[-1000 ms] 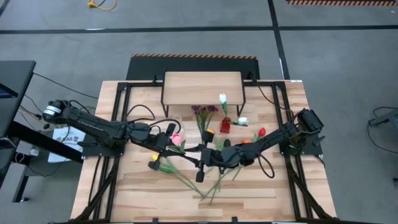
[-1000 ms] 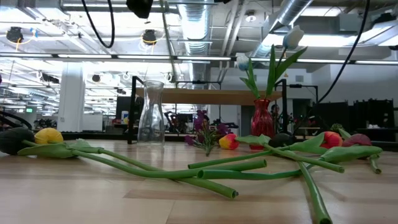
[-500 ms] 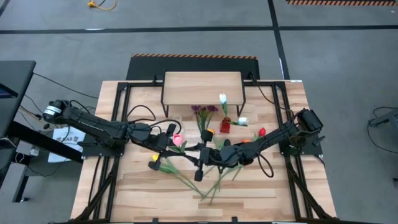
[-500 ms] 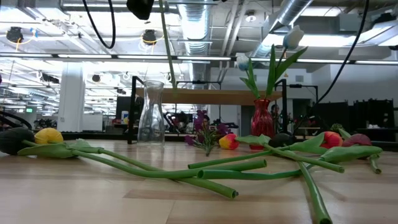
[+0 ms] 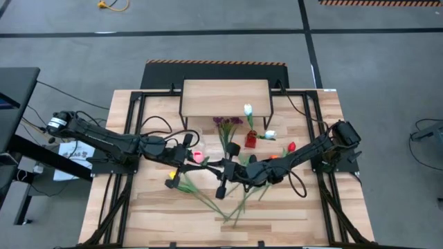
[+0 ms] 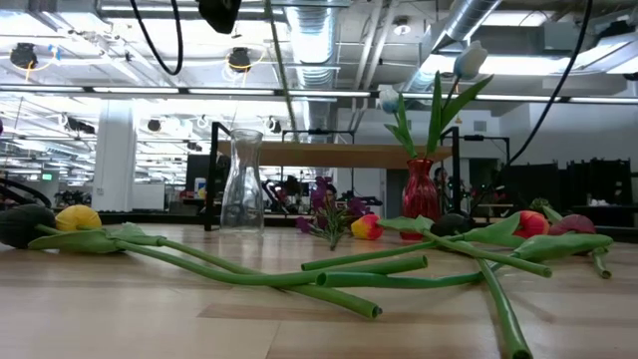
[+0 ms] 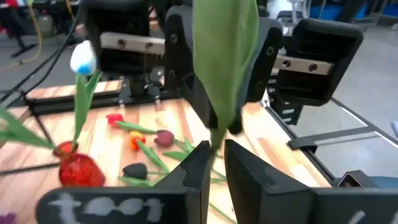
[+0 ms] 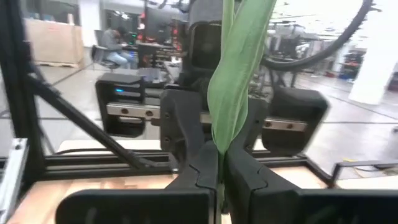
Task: Pick and place flowers into a vace then onto a shelf
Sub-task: Put the pink flower into the red flower vase
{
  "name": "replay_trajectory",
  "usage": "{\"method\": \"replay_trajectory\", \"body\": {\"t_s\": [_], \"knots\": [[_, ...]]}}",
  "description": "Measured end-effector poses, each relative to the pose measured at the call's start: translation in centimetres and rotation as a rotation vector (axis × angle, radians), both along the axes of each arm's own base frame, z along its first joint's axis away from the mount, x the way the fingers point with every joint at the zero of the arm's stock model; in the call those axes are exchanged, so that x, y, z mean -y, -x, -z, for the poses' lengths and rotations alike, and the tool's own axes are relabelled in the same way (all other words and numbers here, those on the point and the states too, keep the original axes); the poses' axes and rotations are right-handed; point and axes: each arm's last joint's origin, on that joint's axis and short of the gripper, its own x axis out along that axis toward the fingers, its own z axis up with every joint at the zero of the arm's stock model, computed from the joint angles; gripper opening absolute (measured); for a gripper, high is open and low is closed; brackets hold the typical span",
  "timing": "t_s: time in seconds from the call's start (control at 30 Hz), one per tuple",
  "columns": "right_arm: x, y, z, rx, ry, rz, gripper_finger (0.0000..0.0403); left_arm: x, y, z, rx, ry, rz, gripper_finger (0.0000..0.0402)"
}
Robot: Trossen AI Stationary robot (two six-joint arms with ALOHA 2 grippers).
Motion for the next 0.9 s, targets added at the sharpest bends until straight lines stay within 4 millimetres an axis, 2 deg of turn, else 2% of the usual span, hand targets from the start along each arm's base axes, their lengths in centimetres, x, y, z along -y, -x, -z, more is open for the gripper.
{"method": "replay_trajectory", "body": {"t_s": [0.23, 0.47, 0.57, 0.7, 0.9], "knots": [[-0.2, 1.6, -2.0, -0.019, 0.039, 0.066, 0.0001, -0.3, 1.3, -0.8, -0.002, 0.008, 0.009, 0.0066], [0.3, 5.1, -6.9, 0.002, 0.107, 0.039, 0.0001, -0.2, 2.7, -1.4, -0.020, 0.024, 0.043, 0.0073], [2.0, 7.0, -9.6, 0.037, 0.126, 0.002, 0.0001, 0.0, 3.3, -1.7, -0.015, 0.026, 0.060, 0.0073], [5.1, 9.8, -12.7, 0.057, 0.146, -0.073, 0.0001, 0.3, 4.0, -2.2, 0.012, 0.020, 0.087, 0.0073], [9.6, 14.0, -15.4, 0.050, 0.147, -0.165, 0.0000, 0.3, 5.6, -3.2, 0.048, 0.014, 0.115, 0.0073]]}}
